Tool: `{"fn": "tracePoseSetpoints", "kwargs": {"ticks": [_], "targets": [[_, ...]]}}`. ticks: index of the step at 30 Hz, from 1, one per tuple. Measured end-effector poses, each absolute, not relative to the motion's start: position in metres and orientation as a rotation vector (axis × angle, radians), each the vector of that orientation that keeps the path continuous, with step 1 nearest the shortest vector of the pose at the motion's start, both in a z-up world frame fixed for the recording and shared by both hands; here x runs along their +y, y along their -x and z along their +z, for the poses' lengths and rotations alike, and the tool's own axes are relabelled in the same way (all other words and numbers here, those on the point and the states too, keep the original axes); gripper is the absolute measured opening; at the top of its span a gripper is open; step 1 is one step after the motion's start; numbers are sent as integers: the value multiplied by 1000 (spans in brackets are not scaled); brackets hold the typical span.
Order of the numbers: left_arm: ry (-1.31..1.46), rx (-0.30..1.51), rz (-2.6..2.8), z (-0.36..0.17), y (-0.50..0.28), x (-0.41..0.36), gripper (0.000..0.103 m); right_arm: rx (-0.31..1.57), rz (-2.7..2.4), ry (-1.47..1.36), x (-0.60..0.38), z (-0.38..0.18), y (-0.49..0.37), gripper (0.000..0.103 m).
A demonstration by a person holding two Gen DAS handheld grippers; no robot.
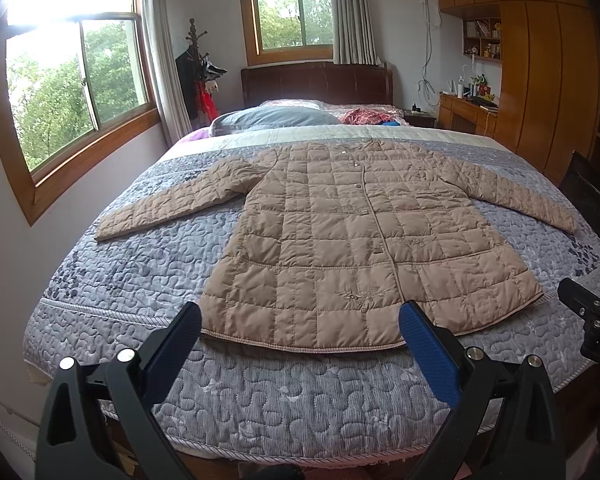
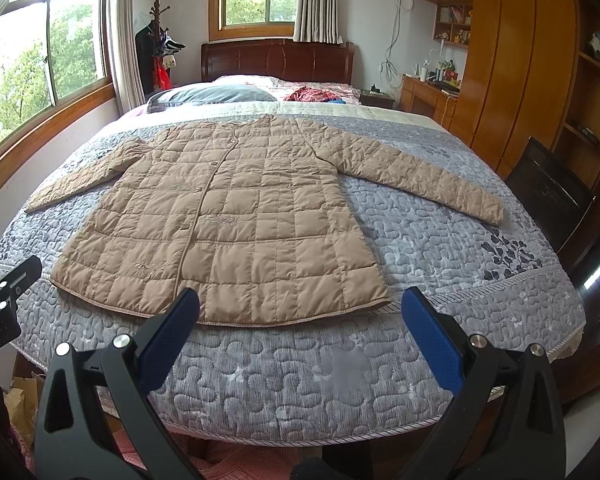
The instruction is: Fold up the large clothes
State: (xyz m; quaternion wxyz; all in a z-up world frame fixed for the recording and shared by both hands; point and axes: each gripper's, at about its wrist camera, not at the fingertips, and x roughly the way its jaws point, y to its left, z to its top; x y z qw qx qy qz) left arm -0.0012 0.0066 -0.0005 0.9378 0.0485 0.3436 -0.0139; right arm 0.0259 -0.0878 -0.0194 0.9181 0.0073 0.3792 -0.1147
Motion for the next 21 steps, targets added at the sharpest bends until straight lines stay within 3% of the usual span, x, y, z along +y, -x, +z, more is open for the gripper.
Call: {"fn": "tracePoseSetpoints", "kwargs": {"ticks": [21], "targets": [[-103, 702, -30, 0, 2, 13, 99, 781, -233, -15, -85, -21, -30, 100]]}}
